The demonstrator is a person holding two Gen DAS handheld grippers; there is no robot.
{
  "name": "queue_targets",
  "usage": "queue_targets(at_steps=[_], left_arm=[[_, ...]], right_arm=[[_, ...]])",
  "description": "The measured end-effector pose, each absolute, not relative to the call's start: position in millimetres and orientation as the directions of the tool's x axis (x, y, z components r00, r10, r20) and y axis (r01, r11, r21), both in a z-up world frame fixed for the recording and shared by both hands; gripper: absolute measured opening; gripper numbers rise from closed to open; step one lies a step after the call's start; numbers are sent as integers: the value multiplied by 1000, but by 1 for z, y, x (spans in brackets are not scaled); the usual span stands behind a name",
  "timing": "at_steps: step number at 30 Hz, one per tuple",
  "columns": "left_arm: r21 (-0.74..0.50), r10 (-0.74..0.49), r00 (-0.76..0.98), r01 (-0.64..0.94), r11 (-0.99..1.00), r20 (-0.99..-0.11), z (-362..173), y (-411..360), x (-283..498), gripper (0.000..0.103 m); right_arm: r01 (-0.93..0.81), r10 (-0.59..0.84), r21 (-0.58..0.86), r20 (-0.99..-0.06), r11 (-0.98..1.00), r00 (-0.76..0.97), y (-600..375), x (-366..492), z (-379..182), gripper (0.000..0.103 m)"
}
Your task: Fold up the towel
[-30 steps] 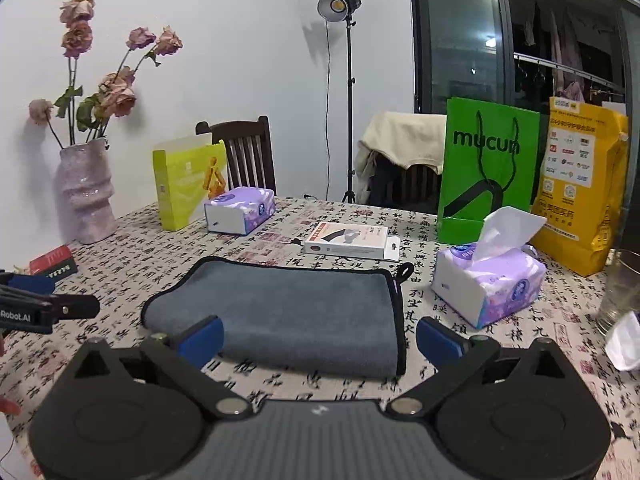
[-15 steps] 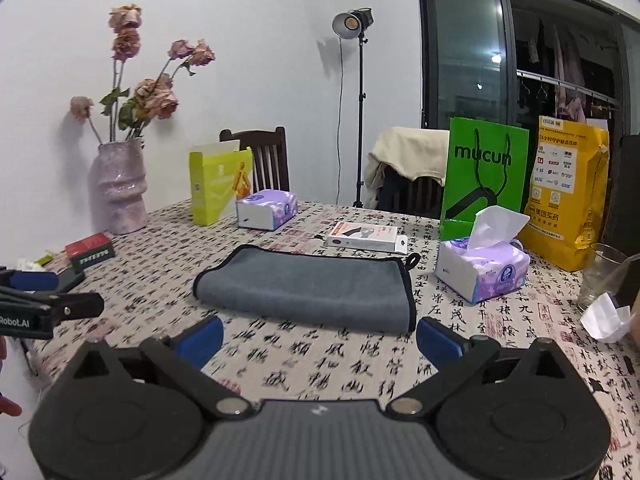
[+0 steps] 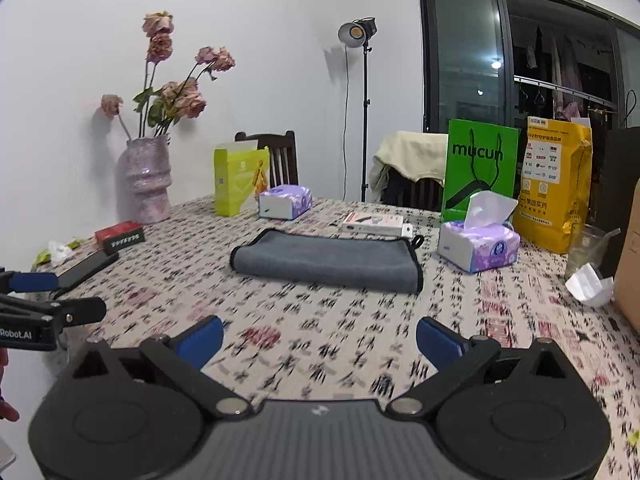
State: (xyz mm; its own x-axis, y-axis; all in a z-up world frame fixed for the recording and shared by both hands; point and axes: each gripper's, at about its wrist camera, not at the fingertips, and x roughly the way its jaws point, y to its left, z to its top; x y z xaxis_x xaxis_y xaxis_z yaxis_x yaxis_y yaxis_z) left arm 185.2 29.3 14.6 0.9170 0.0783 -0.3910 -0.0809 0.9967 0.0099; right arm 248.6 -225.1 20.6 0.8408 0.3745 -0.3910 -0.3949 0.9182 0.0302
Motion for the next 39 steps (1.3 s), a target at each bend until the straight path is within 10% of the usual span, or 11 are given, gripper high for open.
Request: queue_targets(at_steps=[39], left_arm=[[40, 56, 937, -45, 998, -345, 11, 19, 24, 103]], right_arm=[[-359, 364, 73, -289, 930, 885, -211, 35, 12, 103]])
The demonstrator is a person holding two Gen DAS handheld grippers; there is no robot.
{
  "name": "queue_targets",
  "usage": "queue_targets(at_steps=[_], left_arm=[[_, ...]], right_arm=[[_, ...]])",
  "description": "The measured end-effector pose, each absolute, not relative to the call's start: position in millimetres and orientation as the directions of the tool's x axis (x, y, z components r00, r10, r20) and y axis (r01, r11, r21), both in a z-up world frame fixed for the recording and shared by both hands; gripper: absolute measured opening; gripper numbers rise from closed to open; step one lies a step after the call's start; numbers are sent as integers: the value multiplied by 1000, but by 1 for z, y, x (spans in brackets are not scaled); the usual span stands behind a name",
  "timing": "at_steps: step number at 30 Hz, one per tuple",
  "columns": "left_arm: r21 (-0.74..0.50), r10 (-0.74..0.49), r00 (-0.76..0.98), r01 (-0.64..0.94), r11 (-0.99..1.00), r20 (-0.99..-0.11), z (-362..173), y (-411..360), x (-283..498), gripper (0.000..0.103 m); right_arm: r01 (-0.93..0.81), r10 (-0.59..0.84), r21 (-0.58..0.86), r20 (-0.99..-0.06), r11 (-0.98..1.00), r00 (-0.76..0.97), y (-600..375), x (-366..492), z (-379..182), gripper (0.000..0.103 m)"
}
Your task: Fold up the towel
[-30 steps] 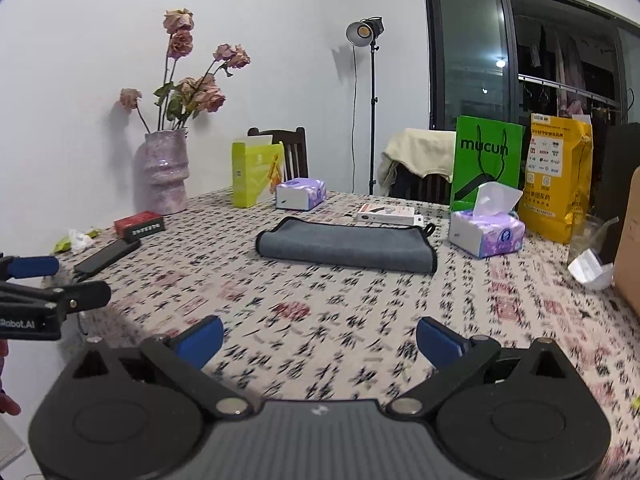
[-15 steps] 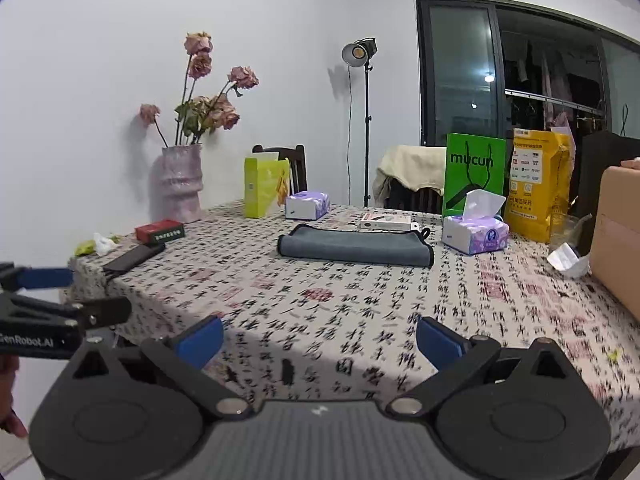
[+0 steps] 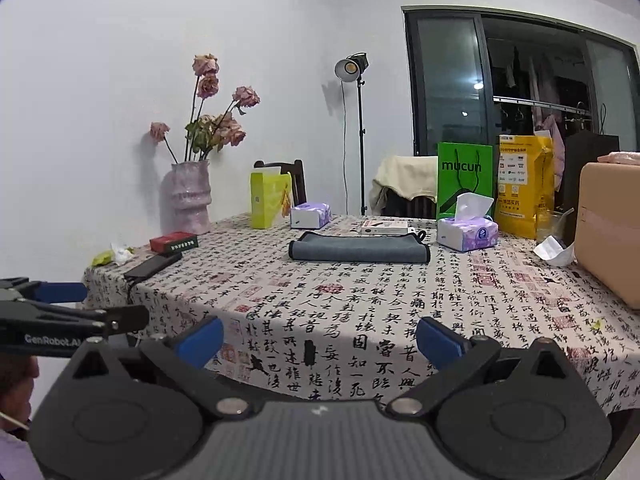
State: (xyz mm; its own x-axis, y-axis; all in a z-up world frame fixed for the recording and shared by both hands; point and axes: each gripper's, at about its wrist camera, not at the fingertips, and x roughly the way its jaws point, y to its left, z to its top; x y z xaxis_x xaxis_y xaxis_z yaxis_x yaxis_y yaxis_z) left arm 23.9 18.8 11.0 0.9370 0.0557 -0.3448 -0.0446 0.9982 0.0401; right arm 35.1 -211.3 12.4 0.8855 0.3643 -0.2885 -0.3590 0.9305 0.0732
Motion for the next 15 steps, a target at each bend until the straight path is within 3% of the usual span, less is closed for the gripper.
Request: queue_targets(at_steps=[15], left_arm=[[50, 68, 943, -55, 997, -327, 10, 19, 14, 103]], right_arm=[[-353, 349, 47, -317, 934, 882, -205, 16, 6, 103]])
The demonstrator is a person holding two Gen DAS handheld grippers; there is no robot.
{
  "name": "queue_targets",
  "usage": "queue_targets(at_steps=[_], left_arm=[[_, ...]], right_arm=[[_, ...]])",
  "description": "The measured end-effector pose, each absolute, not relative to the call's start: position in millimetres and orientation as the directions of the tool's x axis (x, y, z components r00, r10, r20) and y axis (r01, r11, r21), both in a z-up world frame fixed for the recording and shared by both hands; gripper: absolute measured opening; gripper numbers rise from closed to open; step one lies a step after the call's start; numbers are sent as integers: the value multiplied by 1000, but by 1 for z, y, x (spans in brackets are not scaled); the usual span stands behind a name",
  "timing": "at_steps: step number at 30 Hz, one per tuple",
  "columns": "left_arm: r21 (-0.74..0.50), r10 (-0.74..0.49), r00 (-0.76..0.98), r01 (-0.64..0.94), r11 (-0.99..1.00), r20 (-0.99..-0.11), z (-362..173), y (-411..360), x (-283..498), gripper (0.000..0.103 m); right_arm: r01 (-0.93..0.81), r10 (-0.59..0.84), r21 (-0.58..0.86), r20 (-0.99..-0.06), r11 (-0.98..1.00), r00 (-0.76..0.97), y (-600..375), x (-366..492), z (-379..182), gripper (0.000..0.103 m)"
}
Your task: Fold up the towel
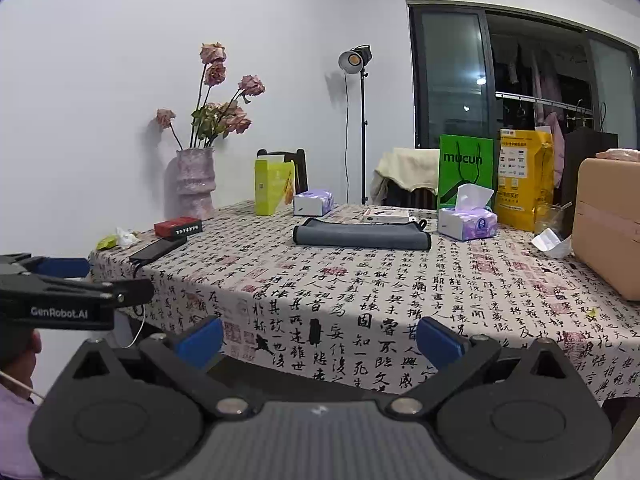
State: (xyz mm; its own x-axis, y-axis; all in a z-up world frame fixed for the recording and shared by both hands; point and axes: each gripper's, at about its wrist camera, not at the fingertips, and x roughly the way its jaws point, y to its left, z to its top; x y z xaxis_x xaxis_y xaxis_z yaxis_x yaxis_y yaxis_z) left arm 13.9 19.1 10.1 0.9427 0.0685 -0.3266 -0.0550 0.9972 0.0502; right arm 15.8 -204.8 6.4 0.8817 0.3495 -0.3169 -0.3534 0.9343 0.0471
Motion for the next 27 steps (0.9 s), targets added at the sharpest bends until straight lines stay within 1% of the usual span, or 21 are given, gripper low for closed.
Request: queue_targets(at_steps=[27], left_arm=[[61, 68, 946, -51, 997, -316, 11, 18, 12, 103]], right_arm=[[-345, 336, 24, -303, 938, 892, -203, 14, 7, 103]])
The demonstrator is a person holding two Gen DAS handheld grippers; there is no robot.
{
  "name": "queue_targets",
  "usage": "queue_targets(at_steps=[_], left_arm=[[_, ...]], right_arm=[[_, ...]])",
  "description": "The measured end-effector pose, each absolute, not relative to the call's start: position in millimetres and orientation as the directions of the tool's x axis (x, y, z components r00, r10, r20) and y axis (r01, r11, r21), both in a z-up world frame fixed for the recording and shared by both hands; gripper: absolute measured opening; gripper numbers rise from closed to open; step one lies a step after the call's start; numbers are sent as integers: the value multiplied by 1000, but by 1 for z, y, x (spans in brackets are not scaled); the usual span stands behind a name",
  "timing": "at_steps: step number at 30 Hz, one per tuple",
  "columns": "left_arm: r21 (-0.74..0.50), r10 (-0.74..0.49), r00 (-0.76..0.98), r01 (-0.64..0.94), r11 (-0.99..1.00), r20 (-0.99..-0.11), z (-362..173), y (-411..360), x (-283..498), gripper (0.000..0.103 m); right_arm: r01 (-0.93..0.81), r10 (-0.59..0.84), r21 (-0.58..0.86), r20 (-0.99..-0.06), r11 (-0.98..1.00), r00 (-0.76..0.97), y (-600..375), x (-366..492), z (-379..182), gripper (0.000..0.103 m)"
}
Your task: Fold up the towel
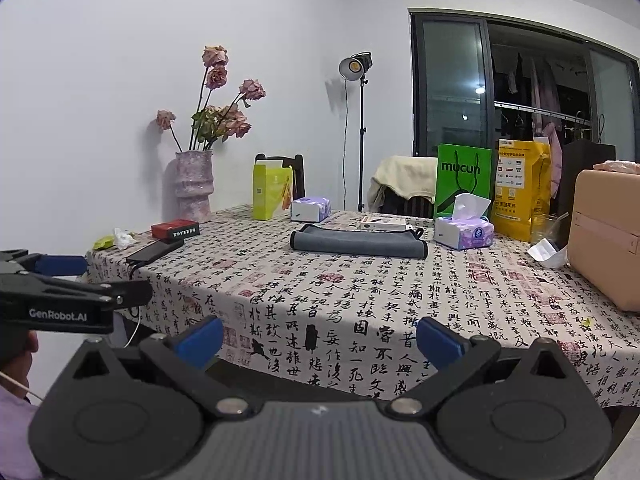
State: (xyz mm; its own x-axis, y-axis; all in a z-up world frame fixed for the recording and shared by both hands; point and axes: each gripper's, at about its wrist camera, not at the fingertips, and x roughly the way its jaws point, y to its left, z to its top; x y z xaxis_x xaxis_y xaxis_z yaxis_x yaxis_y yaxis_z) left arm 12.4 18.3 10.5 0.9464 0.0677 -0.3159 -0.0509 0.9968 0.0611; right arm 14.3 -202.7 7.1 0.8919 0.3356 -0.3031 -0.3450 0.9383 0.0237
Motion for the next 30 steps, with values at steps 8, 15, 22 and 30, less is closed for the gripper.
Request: queue_targets(at_steps=[8, 15, 22, 30], left_arm=[[66, 66, 948, -47, 997, -311, 13, 16, 14, 103], [66, 62, 949, -44, 997, -310, 12, 16, 13, 103], [65, 64, 948, -46, 997, -311, 11, 16, 13, 103], [67, 65, 949, -46, 997, -308, 11, 17, 12, 103]], right_arm=[[-342, 333, 24, -299, 939, 894, -203, 14, 7, 103], [-337, 328, 22, -291, 941, 899, -203, 12, 7, 103], [-340, 333, 26, -287, 940, 898, -204, 12, 7, 103], [-340, 333, 26, -285, 940, 899, -204, 11, 7, 103]])
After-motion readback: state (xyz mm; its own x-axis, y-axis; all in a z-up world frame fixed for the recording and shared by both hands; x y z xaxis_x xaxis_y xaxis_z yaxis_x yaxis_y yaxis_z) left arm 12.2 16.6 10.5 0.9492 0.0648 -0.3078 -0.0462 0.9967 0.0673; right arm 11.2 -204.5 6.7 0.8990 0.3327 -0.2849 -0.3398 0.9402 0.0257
